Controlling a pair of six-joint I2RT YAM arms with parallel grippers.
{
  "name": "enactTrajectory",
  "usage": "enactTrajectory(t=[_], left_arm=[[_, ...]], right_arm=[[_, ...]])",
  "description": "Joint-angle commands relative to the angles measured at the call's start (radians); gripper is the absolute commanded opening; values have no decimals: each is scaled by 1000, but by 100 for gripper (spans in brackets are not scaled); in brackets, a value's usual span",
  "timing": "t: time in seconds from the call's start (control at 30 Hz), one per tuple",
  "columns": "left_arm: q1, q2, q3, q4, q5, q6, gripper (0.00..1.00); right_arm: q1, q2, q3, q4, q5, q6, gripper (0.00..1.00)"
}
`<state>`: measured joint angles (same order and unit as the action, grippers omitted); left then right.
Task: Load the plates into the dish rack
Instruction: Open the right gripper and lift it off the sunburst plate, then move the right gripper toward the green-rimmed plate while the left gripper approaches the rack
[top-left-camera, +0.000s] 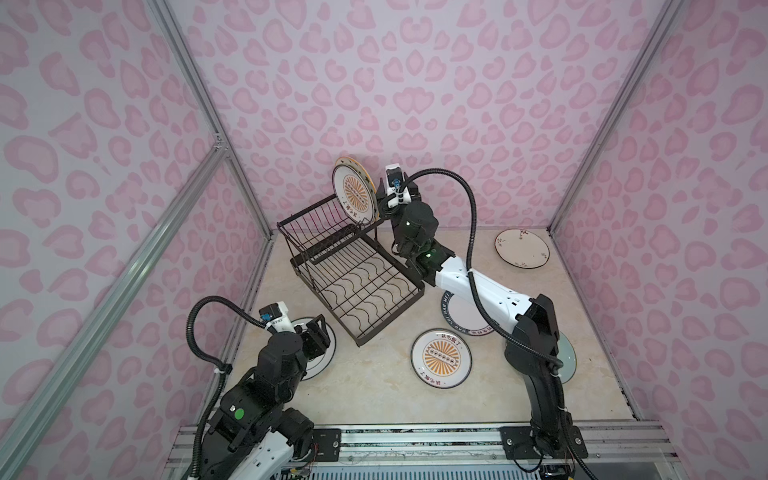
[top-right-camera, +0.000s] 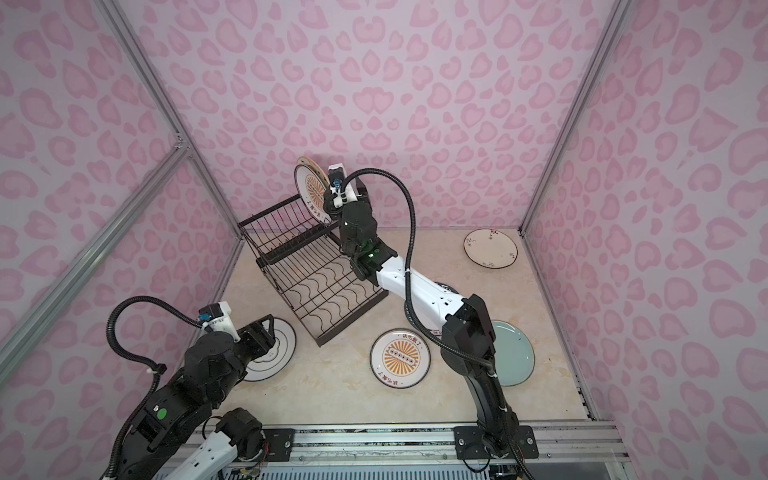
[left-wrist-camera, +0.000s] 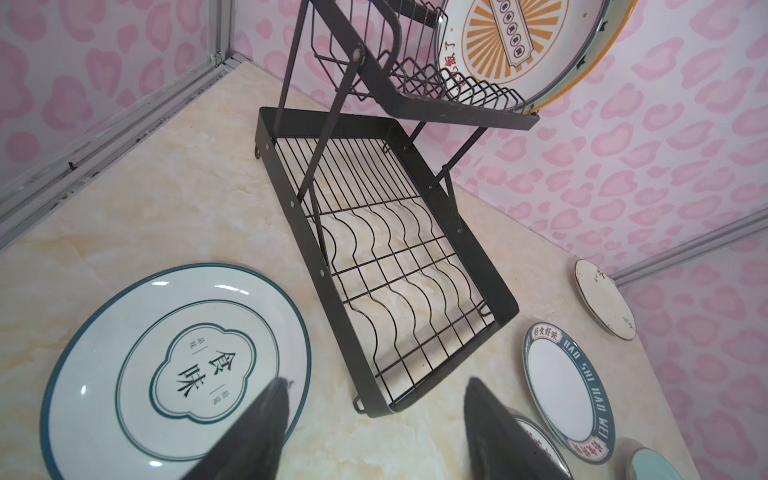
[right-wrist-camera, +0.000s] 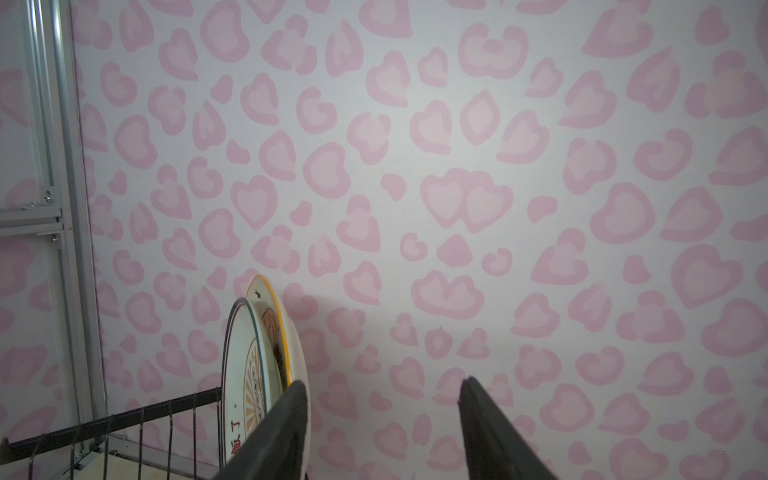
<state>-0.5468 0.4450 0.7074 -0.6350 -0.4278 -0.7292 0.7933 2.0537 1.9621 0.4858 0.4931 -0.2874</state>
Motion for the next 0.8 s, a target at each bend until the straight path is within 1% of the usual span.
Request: enactTrajectory(t=[0.0,0.07,0.13,0.23,0.3,0.33,0.4,0.5,0.57,0.67,0.77], left_arm=[[1,37,23,66,50,56,69],[1,72,39,80,71,77,69],[1,106,53,95,86,92,68],[2,151,63,130,107,108,68],[1,178,61,159,122,115,68],[1,193,58,178,130,116,68],[1,222,50,214,146,113,68],[-1,257,30,274,156,95,66],[-1,274,7,330,173,85,67],[-2,313,-17,389,206,73,66],[-8,364,-37,435,222,51,65]], right_arm=[[-14,-83,-125,140,-16,34,60],[-29,-156,-214,165,-33,57,61],[-47,-217,-279,145,-43,89,62],[-80,-319,-379,57,-54,150,62],[-112,-394,-465,5,-71,204,62],[-132,-434,-536,-24,-82,240,62],[-175,-510,-631,-85,-110,299,61],[-230,-620,-812,-136,-117,364,60],[-270,-686,-929,-183,-146,426,60],[-319,-757,-1042,-276,-172,507,59],[-352,-817,-1146,-323,-176,564,59]])
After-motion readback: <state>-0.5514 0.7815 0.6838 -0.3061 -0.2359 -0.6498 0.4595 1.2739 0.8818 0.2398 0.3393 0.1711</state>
